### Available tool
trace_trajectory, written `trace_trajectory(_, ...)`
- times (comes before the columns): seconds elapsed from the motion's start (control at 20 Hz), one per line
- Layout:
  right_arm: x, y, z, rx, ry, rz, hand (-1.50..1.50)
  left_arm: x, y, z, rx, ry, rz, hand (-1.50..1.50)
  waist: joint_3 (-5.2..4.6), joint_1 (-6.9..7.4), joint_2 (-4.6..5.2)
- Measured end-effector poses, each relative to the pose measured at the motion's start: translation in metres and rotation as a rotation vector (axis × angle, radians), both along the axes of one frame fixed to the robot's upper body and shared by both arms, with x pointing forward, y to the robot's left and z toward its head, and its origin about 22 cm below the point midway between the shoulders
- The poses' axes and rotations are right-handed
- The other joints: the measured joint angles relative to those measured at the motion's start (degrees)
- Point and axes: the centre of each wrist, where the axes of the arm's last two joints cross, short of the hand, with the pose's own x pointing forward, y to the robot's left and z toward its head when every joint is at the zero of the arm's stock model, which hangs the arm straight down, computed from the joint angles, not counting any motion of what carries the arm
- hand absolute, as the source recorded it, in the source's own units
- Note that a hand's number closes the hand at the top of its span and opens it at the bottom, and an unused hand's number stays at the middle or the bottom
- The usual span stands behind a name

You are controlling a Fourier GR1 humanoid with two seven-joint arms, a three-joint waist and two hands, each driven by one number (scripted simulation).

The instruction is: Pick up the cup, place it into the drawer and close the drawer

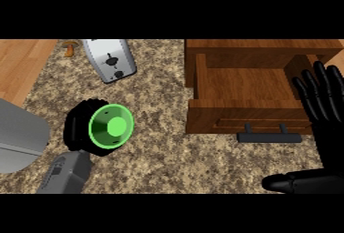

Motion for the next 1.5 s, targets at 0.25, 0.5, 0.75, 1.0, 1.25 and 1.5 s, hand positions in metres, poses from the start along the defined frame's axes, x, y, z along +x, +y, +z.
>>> trace_trajectory(0.25, 0.002, -0.003, 0.001, 0.0, 0.001, 0.003, -1.5, 0.015, -0.032, 0.057, -0.008, -0.032, -0.055, 1.5, -0.01, -0.19, 0.06)
trace_trajectory(0.5, -0.002, 0.002, -0.001, -0.003, -0.008, 0.007, -1.5, 0.028, -0.063, 0.103, -0.013, -0.052, -0.077, 1.5, -0.03, -0.55, 0.17)
trace_trajectory(0.75, -0.002, -0.003, 0.001, -0.001, -0.013, -0.004, -1.5, 0.04, -0.087, 0.148, 0.008, -0.074, -0.091, 1.5, -0.05, -0.71, 0.22)
trace_trajectory(1.0, 0.001, -0.008, -0.003, -0.004, -0.011, 0.0, -1.5, 0.059, -0.112, 0.183, 0.047, -0.077, -0.085, 1.5, -0.05, -0.96, 0.29)
trace_trajectory(1.25, -0.003, -0.007, -0.002, -0.006, -0.007, 0.004, -1.5, 0.073, -0.137, 0.208, 0.092, -0.075, -0.083, 1.5, -0.04, -1.12, 0.33)
trace_trajectory(1.5, -0.001, -0.011, -0.001, -0.005, -0.01, 0.003, -1.5, 0.089, -0.156, 0.224, 0.128, -0.051, -0.097, 1.5, -0.05, -1.31, 0.38)
